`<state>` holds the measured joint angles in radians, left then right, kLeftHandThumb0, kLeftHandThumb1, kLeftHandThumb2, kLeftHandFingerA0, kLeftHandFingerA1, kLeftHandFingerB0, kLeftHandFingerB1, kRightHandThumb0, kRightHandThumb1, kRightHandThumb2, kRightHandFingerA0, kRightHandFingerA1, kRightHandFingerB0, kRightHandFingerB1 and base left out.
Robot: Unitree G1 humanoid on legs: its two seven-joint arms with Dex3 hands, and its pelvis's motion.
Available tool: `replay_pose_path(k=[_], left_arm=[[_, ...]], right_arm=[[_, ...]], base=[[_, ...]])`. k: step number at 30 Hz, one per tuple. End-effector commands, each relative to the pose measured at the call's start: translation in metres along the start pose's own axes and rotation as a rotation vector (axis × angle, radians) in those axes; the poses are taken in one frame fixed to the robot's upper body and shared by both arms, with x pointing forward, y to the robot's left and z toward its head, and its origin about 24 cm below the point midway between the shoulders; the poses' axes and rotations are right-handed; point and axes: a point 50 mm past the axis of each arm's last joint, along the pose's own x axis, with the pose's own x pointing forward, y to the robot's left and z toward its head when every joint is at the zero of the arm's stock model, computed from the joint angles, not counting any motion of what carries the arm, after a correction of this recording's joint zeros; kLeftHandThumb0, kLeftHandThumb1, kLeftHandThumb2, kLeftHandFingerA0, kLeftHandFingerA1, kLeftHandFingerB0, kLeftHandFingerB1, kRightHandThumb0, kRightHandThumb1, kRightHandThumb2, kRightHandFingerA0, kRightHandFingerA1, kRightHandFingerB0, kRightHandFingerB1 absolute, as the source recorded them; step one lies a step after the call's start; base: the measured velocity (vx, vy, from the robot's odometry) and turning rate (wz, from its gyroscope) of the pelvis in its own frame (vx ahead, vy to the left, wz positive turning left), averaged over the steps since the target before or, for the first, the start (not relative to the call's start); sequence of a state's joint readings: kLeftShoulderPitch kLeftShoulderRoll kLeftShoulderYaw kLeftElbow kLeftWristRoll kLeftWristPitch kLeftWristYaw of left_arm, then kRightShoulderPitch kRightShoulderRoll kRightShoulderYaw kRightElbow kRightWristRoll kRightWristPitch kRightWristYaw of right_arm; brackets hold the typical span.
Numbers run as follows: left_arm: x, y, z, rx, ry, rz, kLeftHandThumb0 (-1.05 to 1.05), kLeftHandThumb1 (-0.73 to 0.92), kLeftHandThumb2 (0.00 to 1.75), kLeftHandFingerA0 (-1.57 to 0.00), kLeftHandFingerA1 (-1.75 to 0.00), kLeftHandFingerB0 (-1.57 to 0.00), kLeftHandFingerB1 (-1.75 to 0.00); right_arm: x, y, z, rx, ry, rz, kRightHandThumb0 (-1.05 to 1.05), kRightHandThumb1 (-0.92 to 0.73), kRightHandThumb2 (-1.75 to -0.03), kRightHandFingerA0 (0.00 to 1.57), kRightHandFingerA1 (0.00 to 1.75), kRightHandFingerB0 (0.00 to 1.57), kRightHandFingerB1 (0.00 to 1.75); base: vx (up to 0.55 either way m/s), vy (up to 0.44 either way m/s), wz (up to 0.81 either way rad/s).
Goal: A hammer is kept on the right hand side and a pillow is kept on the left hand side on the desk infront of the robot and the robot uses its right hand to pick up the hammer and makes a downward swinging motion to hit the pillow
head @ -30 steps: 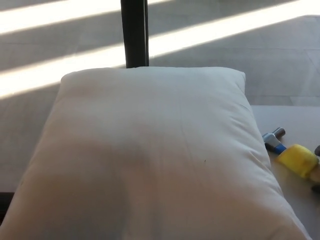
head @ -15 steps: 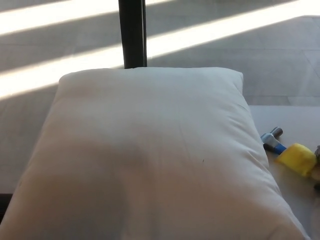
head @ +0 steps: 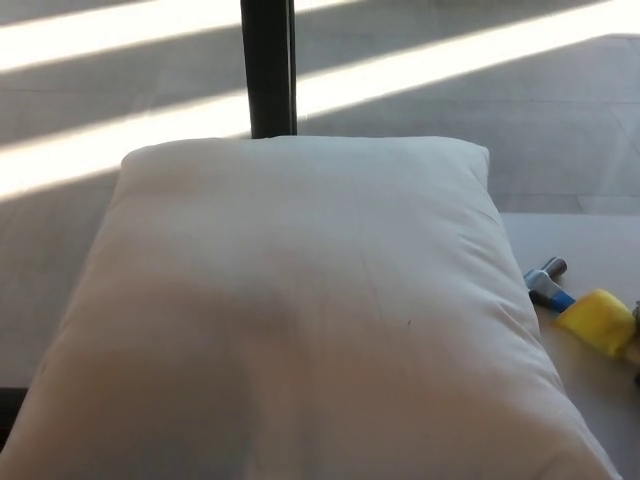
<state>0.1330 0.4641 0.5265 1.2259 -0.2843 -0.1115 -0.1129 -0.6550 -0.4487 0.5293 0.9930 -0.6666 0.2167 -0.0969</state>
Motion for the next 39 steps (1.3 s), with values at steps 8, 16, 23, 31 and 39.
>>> replay_pose_path(k=[8, 16, 23, 31, 39], left_arm=[[-0.002, 0.007, 0.002, 0.026, -0.029, 0.009, -0.68, 0.80, 0.64, -0.76, -0.54, -0.77, -0.50], [-0.002, 0.007, 0.002, 0.040, -0.025, 0.013, -0.68, 0.81, 0.64, -0.78, -0.55, -0.79, -0.50], [-0.003, 0.010, 0.000, 0.048, -0.026, 0.018, -0.69, 0.82, 0.66, -0.79, -0.56, -0.80, -0.48], [-0.005, 0.017, -0.004, 0.036, -0.009, 0.039, -0.68, 0.82, 0.65, -0.77, -0.57, -0.78, -0.50], [-0.008, 0.024, -0.008, 0.009, -0.006, 0.047, -0.66, 0.82, 0.65, -0.79, -0.56, -0.78, -0.50]], right_arm=[[-0.038, 0.082, -0.008, 0.149, -0.127, -0.076, -0.30, -0.66, -0.72, 0.90, 1.57, 0.87, 0.76], [-0.039, 0.085, 0.000, 0.165, -0.142, -0.062, -0.27, -0.68, -0.74, 0.91, 1.58, 0.86, 0.67], [-0.030, 0.073, -0.001, 0.228, -0.102, -0.029, -0.26, -0.73, -0.70, 0.86, 1.38, 0.72, 0.62], [-0.017, 0.041, -0.012, 0.536, -0.007, -0.008, -0.25, -0.71, -0.89, 0.87, 1.67, 0.74, 1.23], [-0.008, 0.012, -0.030, 0.998, 0.135, -0.072, -0.20, -0.50, -1.01, 0.88, 1.75, 0.78, 1.53]], base=[[0.00, 0.000, 0.00], [0.00, 0.000, 0.00], [0.00, 0.000, 0.00], [0.00, 0.000, 0.00], [0.00, 0.000, 0.00]])
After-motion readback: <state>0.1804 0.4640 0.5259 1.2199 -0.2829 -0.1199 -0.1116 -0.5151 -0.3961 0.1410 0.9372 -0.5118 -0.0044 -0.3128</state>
